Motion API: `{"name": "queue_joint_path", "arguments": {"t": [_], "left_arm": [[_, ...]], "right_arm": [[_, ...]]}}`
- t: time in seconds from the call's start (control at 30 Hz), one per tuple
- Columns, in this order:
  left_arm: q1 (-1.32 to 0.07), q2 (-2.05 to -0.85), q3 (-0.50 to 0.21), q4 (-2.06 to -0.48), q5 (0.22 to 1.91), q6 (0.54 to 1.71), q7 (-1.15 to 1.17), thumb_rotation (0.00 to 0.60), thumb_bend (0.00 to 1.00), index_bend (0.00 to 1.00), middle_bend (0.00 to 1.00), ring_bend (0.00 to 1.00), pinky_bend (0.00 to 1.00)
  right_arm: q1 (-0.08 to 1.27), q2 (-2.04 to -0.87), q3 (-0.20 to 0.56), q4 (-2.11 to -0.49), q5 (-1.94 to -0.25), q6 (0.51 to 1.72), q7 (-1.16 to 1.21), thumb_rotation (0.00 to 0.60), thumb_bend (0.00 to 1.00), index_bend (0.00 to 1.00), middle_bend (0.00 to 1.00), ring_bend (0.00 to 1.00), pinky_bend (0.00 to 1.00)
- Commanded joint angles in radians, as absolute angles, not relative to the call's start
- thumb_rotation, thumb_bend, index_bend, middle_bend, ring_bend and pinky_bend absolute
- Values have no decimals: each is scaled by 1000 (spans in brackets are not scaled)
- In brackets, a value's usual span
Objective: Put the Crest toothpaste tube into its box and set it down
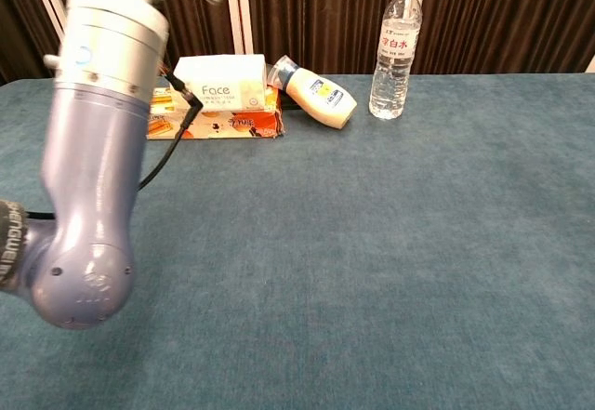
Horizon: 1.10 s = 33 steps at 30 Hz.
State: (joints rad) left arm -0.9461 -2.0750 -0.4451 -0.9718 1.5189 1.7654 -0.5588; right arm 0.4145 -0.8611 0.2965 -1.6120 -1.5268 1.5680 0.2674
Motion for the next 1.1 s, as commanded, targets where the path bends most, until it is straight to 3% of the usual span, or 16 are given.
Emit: {"name": "queue_joint_path", "arguments": {"t": [0.03, 0.2, 0.37, 0.43, 0.67, 1.1], "left_arm": [[-904, -2044, -457, -1033, 1518, 1814, -583, 600, 424, 350, 467, 448, 557], [-874, -2018, -477, -1105, 1515, 1854, -607, 600, 424, 340, 457, 438, 557], [-864, -2002, -504, -1168, 1531, 1902, -628, 600, 396, 255, 329, 319, 472], [-858, -1994, -496, -1181, 1531, 1894, -618, 600, 405, 250, 328, 315, 473], [-843, -1998, -485, -1156, 1472, 1817, -607, 600, 592, 456, 569, 599, 712], [-822, -1990, -418, -1063, 1507, 1785, -582, 600, 589, 483, 588, 622, 721]], "right_arm": [[407, -889, 285, -1584, -1512, 1552, 257, 600, 309, 181, 441, 329, 441], [394, -890, 281, -1560, -1509, 1560, 265, 600, 310, 181, 441, 330, 441], [395, -895, 280, -1553, -1509, 1553, 276, 600, 310, 181, 441, 329, 441], [398, -900, 279, -1548, -1511, 1547, 278, 600, 310, 181, 441, 329, 441], [391, -908, 274, -1560, -1526, 1559, 273, 600, 309, 181, 440, 329, 441], [381, -905, 281, -1557, -1517, 1563, 284, 600, 309, 181, 441, 330, 441]]}}
